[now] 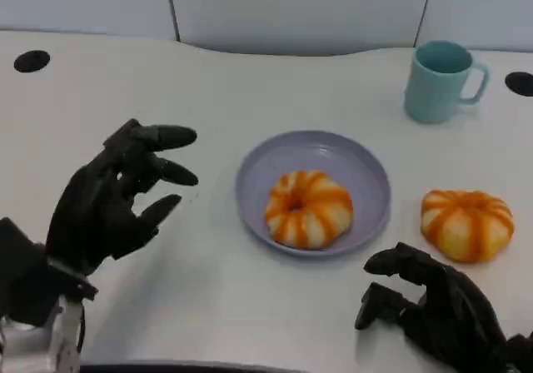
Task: Grasp the bread from the table and place it into the plate.
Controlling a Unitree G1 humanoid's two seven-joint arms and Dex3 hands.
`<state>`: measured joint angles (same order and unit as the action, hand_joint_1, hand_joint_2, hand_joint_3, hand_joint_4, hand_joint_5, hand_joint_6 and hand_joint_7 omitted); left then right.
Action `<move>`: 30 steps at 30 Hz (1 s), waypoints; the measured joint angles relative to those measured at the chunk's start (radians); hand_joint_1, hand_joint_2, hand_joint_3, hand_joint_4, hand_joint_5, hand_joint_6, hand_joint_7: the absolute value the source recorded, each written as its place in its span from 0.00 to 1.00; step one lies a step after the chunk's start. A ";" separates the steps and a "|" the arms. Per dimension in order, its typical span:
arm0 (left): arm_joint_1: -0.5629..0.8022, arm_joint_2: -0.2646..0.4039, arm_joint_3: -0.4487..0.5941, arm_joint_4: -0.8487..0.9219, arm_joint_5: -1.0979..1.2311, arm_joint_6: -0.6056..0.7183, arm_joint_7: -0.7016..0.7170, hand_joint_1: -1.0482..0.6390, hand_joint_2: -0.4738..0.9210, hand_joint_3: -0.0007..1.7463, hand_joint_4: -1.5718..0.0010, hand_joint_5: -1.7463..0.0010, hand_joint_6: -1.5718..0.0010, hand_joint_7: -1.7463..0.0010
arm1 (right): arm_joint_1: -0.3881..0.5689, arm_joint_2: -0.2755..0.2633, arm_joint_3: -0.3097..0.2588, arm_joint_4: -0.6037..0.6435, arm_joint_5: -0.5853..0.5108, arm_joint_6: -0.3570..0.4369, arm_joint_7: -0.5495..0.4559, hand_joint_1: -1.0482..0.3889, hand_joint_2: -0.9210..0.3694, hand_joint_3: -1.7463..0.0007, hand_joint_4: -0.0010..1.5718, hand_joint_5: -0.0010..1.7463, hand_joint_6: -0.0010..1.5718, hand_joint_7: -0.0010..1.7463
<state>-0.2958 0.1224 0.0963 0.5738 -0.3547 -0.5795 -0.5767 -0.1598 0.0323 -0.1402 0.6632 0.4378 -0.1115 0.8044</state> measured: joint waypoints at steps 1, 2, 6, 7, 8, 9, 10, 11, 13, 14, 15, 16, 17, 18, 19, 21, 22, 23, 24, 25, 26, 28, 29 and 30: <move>0.023 -0.006 0.006 -0.023 -0.015 0.024 -0.003 0.12 1.00 0.16 0.87 0.15 0.79 0.50 | 0.000 0.000 0.000 -0.001 -0.002 0.000 -0.003 0.37 0.00 0.76 0.47 0.79 0.49 0.48; 0.044 -0.010 0.009 -0.046 -0.036 0.052 -0.010 0.12 1.00 0.15 0.86 0.14 0.79 0.50 | 0.000 0.000 0.001 -0.002 -0.005 0.000 -0.006 0.37 0.00 0.76 0.47 0.79 0.49 0.48; 0.141 -0.027 0.017 -0.147 -0.101 0.167 -0.025 0.12 1.00 0.13 0.85 0.11 0.78 0.45 | 0.000 0.000 0.002 -0.003 -0.010 0.000 -0.007 0.36 0.00 0.77 0.47 0.79 0.49 0.48; 0.164 -0.033 0.018 -0.166 -0.115 0.190 -0.028 0.13 1.00 0.12 0.85 0.09 0.79 0.42 | 0.000 0.000 0.002 -0.003 -0.010 0.000 -0.008 0.37 0.00 0.78 0.47 0.79 0.50 0.48; 0.188 -0.039 0.019 -0.185 -0.127 0.212 -0.032 0.13 1.00 0.12 0.85 0.09 0.80 0.41 | 0.000 0.001 0.002 -0.004 -0.010 0.001 -0.009 0.37 0.00 0.78 0.47 0.79 0.50 0.48; 0.210 -0.043 0.022 -0.201 -0.131 0.232 -0.035 0.13 1.00 0.13 0.86 0.07 0.81 0.40 | 0.001 0.002 0.002 -0.006 -0.011 0.003 -0.013 0.37 0.00 0.77 0.48 0.79 0.50 0.48; 0.231 -0.047 0.025 -0.217 -0.132 0.247 -0.036 0.14 1.00 0.13 0.88 0.05 0.82 0.37 | 0.002 0.003 0.003 -0.013 -0.012 0.007 -0.018 0.37 0.00 0.77 0.48 0.79 0.50 0.49; 0.251 -0.051 0.029 -0.227 -0.139 0.259 -0.036 0.14 1.00 0.13 0.88 0.04 0.83 0.36 | 0.005 0.003 0.004 -0.021 -0.013 0.013 -0.022 0.37 0.00 0.77 0.48 0.79 0.50 0.49; 0.285 -0.058 0.042 -0.244 -0.156 0.279 -0.036 0.16 1.00 0.14 0.90 0.02 0.84 0.32 | 0.007 0.003 0.004 -0.027 -0.012 0.021 -0.024 0.37 0.00 0.77 0.48 0.79 0.50 0.49; 0.300 -0.061 0.049 -0.251 -0.164 0.287 -0.036 0.16 1.00 0.14 0.90 0.02 0.84 0.31 | 0.007 0.003 0.004 -0.027 -0.012 0.023 -0.024 0.37 0.00 0.77 0.48 0.79 0.50 0.49; 0.310 -0.063 0.055 -0.255 -0.166 0.294 -0.036 0.16 1.00 0.14 0.89 0.01 0.84 0.30 | 0.007 0.003 0.004 -0.027 -0.012 0.023 -0.023 0.37 0.00 0.77 0.47 0.79 0.50 0.49; 0.319 -0.064 0.060 -0.259 -0.170 0.303 -0.036 0.17 1.00 0.14 0.87 0.02 0.83 0.30 | 0.007 0.003 0.003 -0.026 -0.012 0.024 -0.022 0.37 0.00 0.77 0.47 0.78 0.49 0.49; 0.325 -0.065 0.065 -0.262 -0.171 0.308 -0.036 0.17 1.00 0.14 0.86 0.03 0.82 0.29 | 0.007 0.003 0.003 -0.026 -0.012 0.024 -0.020 0.37 0.00 0.77 0.47 0.78 0.49 0.48; 0.330 -0.067 0.071 -0.263 -0.172 0.315 -0.036 0.17 1.00 0.13 0.85 0.03 0.82 0.30 | 0.007 0.003 0.003 -0.026 -0.012 0.024 -0.020 0.37 0.00 0.77 0.47 0.78 0.49 0.48; 0.338 -0.068 0.074 -0.268 -0.175 0.327 -0.036 0.17 1.00 0.13 0.84 0.03 0.82 0.30 | 0.007 0.003 0.003 -0.026 -0.012 0.024 -0.020 0.38 0.00 0.76 0.48 0.78 0.49 0.49; 0.350 -0.074 0.079 -0.272 -0.190 0.360 -0.036 0.18 1.00 0.13 0.83 0.04 0.82 0.30 | 0.007 0.003 0.003 -0.026 -0.012 0.024 -0.019 0.38 0.00 0.76 0.48 0.79 0.49 0.49; 0.355 -0.077 0.081 -0.274 -0.195 0.375 -0.036 0.18 1.00 0.12 0.83 0.03 0.82 0.30 | 0.007 0.003 0.003 -0.026 -0.012 0.024 -0.019 0.37 0.00 0.76 0.48 0.79 0.48 0.49; 0.359 -0.080 0.083 -0.274 -0.197 0.385 -0.036 0.18 1.00 0.12 0.83 0.03 0.82 0.30 | 0.007 0.003 0.003 -0.026 -0.011 0.024 -0.017 0.37 0.00 0.76 0.48 0.79 0.48 0.49; 0.363 -0.083 0.083 -0.274 -0.199 0.393 -0.036 0.19 1.00 0.12 0.83 0.03 0.82 0.29 | 0.007 0.003 0.002 -0.026 -0.010 0.024 -0.016 0.37 0.00 0.76 0.47 0.80 0.48 0.50; 0.364 -0.084 0.084 -0.274 -0.204 0.401 -0.037 0.19 1.00 0.12 0.83 0.03 0.82 0.29 | 0.007 0.003 0.002 -0.026 -0.010 0.024 -0.014 0.37 0.00 0.76 0.46 0.80 0.47 0.50; 0.364 -0.086 0.088 -0.273 -0.208 0.410 -0.040 0.19 1.00 0.11 0.82 0.02 0.81 0.28 | 0.007 0.002 0.002 -0.026 -0.011 0.024 -0.013 0.37 0.00 0.76 0.46 0.81 0.47 0.51; 0.361 -0.088 0.095 -0.270 -0.214 0.426 -0.048 0.18 1.00 0.12 0.81 0.02 0.81 0.28 | 0.007 0.002 0.003 -0.026 -0.013 0.022 -0.011 0.37 0.00 0.76 0.46 0.80 0.47 0.51; 0.358 -0.088 0.098 -0.266 -0.217 0.432 -0.051 0.18 1.00 0.11 0.81 0.02 0.81 0.28 | 0.007 0.002 0.002 -0.026 -0.013 0.021 -0.010 0.37 0.00 0.76 0.46 0.80 0.47 0.51; 0.355 -0.089 0.102 -0.261 -0.218 0.439 -0.051 0.17 1.00 0.10 0.82 0.01 0.82 0.26 | 0.007 0.002 0.002 -0.026 -0.013 0.021 -0.009 0.37 0.00 0.75 0.45 0.80 0.46 0.51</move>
<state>0.0596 0.0338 0.1979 0.3125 -0.5730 -0.1407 -0.6277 -0.1524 0.0341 -0.1378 0.6376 0.4246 -0.0901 0.7950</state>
